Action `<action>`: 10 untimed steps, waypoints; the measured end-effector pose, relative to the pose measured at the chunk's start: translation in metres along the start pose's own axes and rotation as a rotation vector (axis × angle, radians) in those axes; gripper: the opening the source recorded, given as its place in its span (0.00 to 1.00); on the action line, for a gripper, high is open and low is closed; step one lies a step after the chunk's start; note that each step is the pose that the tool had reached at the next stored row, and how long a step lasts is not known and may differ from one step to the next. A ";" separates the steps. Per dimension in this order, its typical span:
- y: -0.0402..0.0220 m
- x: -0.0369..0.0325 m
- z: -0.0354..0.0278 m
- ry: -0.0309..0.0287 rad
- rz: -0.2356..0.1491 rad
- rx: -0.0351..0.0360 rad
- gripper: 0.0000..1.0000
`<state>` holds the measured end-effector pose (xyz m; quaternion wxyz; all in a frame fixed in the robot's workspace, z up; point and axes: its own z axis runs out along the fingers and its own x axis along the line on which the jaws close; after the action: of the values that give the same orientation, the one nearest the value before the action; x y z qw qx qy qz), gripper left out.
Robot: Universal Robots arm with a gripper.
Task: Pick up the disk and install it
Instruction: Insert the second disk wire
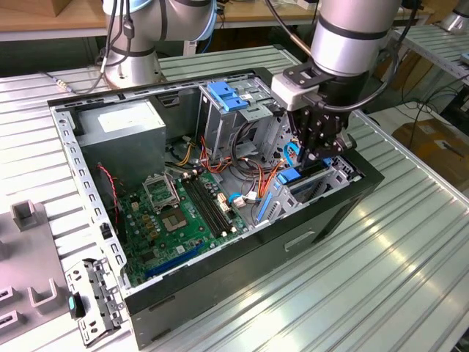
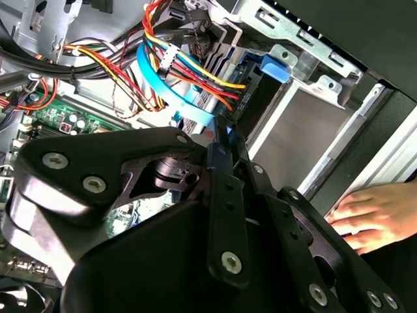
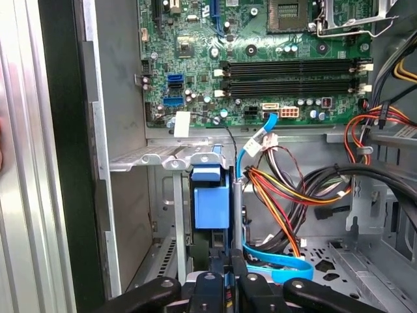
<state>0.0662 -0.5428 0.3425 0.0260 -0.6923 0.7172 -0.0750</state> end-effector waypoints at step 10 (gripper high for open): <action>0.0004 0.0028 0.0036 -0.0002 0.000 0.0000 0.16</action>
<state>0.0662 -0.5458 0.3390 0.0261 -0.6923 0.7172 -0.0749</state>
